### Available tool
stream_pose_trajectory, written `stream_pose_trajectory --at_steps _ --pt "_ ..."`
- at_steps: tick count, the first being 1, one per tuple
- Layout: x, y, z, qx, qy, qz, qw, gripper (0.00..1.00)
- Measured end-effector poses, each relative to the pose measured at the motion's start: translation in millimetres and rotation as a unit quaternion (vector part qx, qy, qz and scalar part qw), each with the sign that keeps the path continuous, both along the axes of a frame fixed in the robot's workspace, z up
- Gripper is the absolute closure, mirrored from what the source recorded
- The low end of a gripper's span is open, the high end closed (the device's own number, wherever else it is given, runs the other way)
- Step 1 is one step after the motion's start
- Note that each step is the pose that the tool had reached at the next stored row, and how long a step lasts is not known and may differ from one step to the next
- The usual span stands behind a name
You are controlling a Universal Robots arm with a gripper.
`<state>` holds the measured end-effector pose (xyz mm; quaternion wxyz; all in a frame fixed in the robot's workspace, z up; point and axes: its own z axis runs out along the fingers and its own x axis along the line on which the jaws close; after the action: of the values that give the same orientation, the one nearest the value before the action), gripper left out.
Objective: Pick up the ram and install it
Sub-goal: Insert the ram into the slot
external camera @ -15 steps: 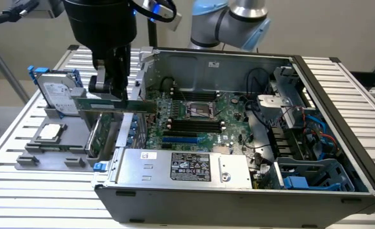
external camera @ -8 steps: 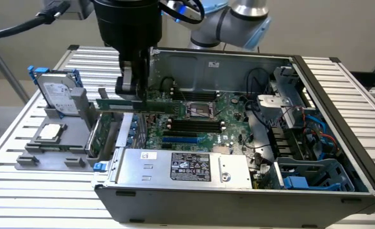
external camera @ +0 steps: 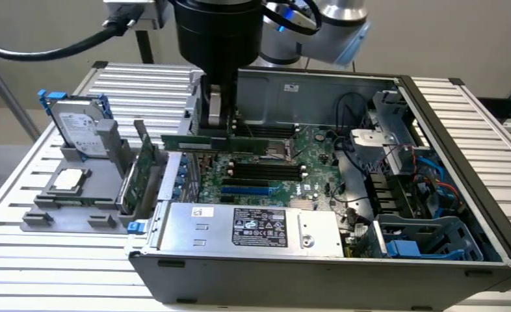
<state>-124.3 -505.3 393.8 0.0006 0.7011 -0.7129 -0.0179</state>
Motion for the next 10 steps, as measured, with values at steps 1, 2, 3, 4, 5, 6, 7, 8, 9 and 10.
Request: stream_pose_trajectory --at_steps 1,2,3,4,5,6,7,8,9,10 --pt "4.6 0.0 0.0 0.0006 0.0 0.0 1.0 1.0" --pt "9.1 0.0 0.0 0.0009 0.0 0.0 1.0 1.0" --pt "13.6 0.0 0.0 0.0011 0.0 0.0 1.0 1.0" --pt "18.1 0.0 -0.1 0.0012 0.0 0.0 1.0 1.0" --pt "22.7 0.2 -0.5 0.0013 0.0001 0.0 1.0 1.0" --pt "27.2 0.6 -0.9 0.0013 0.0 0.0 1.0 1.0" --pt "31.7 1.1 -1.4 0.0012 0.0001 0.0 1.0 1.0" --pt "36.2 1.9 -2.1 0.0013 0.0 0.0 1.0 1.0" --pt "40.7 3.1 -3.0 0.0013 0.0 0.0 1.0 1.0" --pt "45.1 5.0 -3.9 0.0012 0.0001 0.0 1.0 1.0"
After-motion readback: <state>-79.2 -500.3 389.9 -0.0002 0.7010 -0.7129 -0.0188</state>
